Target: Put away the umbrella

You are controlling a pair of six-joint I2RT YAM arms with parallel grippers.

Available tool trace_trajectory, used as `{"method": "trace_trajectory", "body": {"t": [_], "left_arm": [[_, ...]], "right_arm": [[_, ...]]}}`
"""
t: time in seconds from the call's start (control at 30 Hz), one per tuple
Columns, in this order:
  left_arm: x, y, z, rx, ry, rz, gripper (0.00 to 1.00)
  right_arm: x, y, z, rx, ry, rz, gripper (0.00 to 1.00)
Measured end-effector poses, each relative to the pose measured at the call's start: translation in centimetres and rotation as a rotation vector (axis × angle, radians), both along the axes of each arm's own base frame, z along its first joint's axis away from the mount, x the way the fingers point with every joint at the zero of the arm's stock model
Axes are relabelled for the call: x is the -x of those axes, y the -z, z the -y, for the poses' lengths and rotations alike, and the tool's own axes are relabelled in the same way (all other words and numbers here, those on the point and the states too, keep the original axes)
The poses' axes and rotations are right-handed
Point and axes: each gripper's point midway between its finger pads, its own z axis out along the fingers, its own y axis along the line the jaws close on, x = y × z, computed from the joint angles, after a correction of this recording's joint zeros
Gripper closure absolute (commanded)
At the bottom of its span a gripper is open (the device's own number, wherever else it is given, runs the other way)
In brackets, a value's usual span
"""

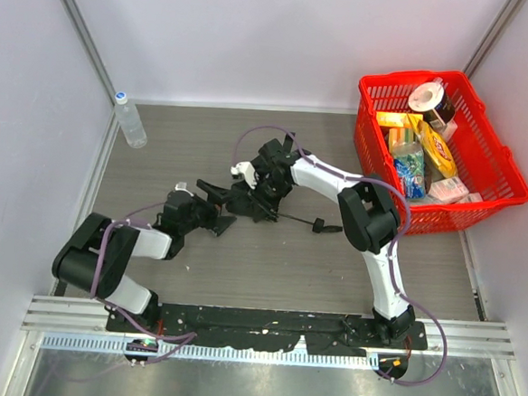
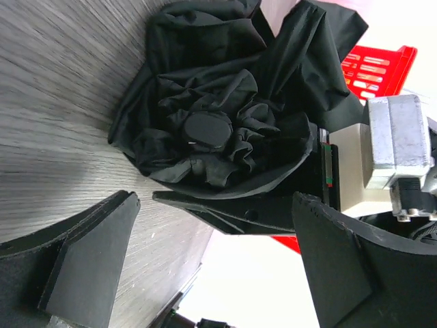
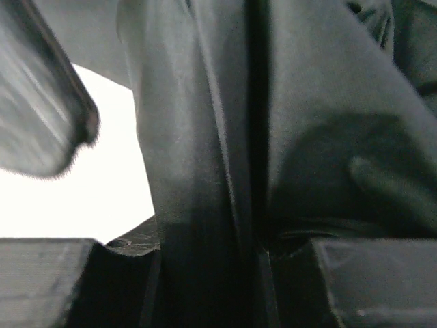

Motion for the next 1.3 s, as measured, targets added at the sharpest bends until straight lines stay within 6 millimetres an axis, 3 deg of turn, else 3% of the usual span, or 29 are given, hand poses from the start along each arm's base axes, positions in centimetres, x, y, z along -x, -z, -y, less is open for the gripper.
{"method": "trace_trajectory", "body": {"t": [0.2, 0.6, 0.77, 1.0, 1.17, 1.3], "left_arm": [[-0.5, 0.7, 1.7, 0.005, -0.034, 0.018, 0.0], [-1.7, 2.4, 1.1, -0.137, -0.17, 0.025, 0.01], [-2.4, 2.5, 1.5, -0.119, -0.202, 0.056, 0.25], [-3.0, 3.6, 1.5, -0.125, -0.22, 0.082, 0.8], [-3.4, 2.8, 1.9, -0.088, -0.224, 0.113, 0.99], [-3.4, 2.5, 2.1, -0.1, -0.203, 0.121, 1.0]], "right_arm": [[0.6, -0.1, 0.1, -0.01, -0.001, -0.042, 0.99], [1.0, -0.2, 0.1, -0.014, 0.018, -0.084, 0.99], [0.9, -0.2, 0.2, -0.016, 0.038, -0.101, 0.99], [0.6, 0.0, 0.4, -0.012, 0.059, -0.1, 0.99], [-0.1, 0.2, 0.9, 0.003, 0.104, -0.089, 0.99], [-0.3, 0.1, 1.1, 0.01, 0.137, -0.05, 0.78]]}}
